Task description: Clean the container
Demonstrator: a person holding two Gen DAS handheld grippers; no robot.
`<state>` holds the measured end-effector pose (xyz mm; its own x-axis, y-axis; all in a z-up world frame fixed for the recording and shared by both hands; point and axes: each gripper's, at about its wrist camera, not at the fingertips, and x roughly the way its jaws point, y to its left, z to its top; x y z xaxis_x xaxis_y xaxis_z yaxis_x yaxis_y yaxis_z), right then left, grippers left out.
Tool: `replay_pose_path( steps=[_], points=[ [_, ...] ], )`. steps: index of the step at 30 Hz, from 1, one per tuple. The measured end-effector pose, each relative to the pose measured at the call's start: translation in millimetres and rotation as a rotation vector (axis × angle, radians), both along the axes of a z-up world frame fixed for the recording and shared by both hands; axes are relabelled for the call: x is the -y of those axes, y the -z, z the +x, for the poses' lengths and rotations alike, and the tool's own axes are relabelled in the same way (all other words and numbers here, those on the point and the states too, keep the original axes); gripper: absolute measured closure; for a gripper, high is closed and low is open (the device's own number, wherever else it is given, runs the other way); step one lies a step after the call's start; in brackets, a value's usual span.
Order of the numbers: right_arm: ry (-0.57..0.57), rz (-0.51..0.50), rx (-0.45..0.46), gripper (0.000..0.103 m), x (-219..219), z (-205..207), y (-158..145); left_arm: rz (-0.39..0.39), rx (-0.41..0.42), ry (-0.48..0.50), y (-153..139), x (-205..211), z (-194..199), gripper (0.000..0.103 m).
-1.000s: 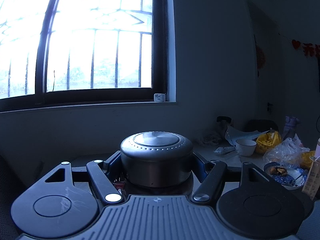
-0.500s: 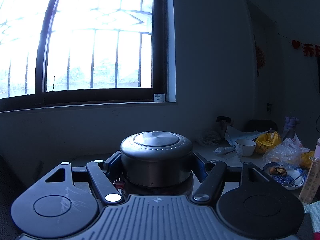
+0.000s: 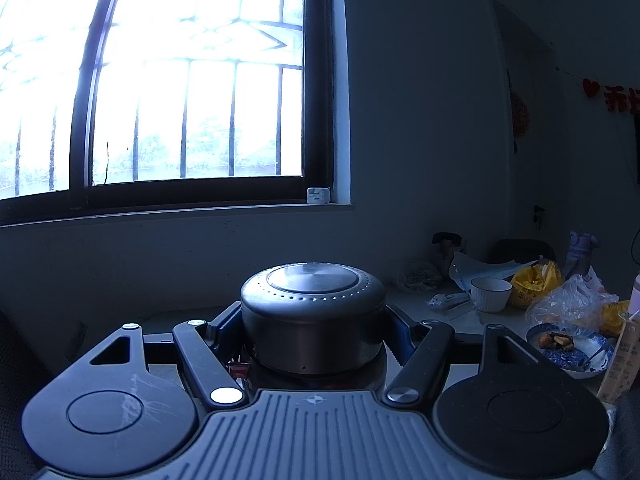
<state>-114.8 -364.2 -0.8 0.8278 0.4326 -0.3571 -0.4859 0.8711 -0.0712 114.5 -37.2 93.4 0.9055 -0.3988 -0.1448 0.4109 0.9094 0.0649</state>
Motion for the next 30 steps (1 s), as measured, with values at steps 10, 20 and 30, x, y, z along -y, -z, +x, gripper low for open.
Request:
replay_pose_path(
  steps=[10,20,30],
  points=[
    [0.02,0.046,0.142,0.1,-27.7,11.0,-34.2,-0.002,0.0,-0.001,0.4,-2.9,0.1,0.032],
    [0.03,0.085,0.202,0.1,-59.5,34.4,-51.0,-0.003,0.0,0.001,1.0,-6.1,-0.6,0.032],
    [0.051,0.08,0.099,0.1,-61.8,45.4,-20.5,-0.003,0.0,-0.001,0.4,-7.0,0.1,0.032]
  ],
)
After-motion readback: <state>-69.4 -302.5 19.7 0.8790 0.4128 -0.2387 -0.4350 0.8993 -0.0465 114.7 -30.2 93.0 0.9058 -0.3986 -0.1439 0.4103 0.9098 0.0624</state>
